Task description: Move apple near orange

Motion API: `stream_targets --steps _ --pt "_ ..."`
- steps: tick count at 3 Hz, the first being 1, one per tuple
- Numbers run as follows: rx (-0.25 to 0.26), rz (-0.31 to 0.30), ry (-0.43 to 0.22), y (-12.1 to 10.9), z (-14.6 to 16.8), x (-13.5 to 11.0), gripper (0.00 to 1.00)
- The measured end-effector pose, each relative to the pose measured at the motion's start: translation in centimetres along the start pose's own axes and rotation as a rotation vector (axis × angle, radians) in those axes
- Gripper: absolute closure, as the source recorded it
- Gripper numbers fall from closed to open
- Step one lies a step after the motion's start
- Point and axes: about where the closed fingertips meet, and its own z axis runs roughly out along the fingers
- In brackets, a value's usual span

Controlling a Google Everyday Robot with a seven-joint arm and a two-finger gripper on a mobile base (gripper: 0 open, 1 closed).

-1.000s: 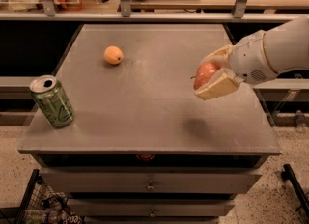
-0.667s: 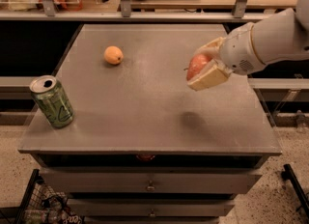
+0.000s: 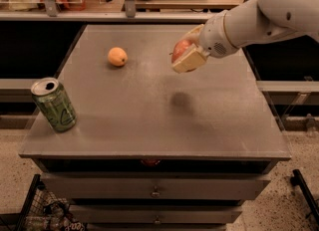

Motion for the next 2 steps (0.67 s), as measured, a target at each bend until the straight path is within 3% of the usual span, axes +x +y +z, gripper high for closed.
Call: stream_targets --steps 2 --pt "-0.013 0.004 -0.031 -2.9 7.1 -3.0 1.00"
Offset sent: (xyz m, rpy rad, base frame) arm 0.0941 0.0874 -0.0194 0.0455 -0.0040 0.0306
